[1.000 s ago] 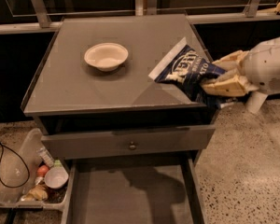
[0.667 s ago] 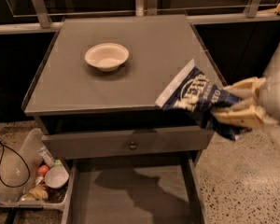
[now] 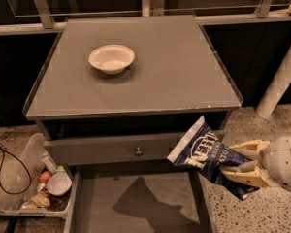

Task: Place blue chip bag into middle drawer

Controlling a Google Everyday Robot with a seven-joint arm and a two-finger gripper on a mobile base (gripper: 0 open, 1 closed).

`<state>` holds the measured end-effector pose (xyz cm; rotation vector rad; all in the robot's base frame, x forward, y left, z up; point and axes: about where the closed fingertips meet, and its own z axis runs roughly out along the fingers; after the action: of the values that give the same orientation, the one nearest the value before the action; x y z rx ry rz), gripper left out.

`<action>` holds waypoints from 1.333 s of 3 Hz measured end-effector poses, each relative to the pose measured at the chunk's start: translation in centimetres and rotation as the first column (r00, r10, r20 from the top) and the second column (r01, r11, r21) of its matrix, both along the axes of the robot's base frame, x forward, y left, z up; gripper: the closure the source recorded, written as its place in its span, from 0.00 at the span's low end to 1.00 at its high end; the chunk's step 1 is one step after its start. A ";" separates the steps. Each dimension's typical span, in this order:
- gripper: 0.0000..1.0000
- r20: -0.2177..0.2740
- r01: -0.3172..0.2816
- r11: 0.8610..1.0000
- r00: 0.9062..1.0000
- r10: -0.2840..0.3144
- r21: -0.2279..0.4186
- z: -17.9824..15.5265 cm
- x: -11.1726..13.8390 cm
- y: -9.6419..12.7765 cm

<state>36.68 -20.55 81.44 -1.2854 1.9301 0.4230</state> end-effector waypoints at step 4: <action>1.00 -0.100 -0.004 1.000 0.995 0.006 0.022 -11.7 1.4 3.9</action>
Offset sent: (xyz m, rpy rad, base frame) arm 0.0034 0.0120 -0.0200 0.0165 0.0020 0.0363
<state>38.04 -16.67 69.70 -1.2766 2.0003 0.5178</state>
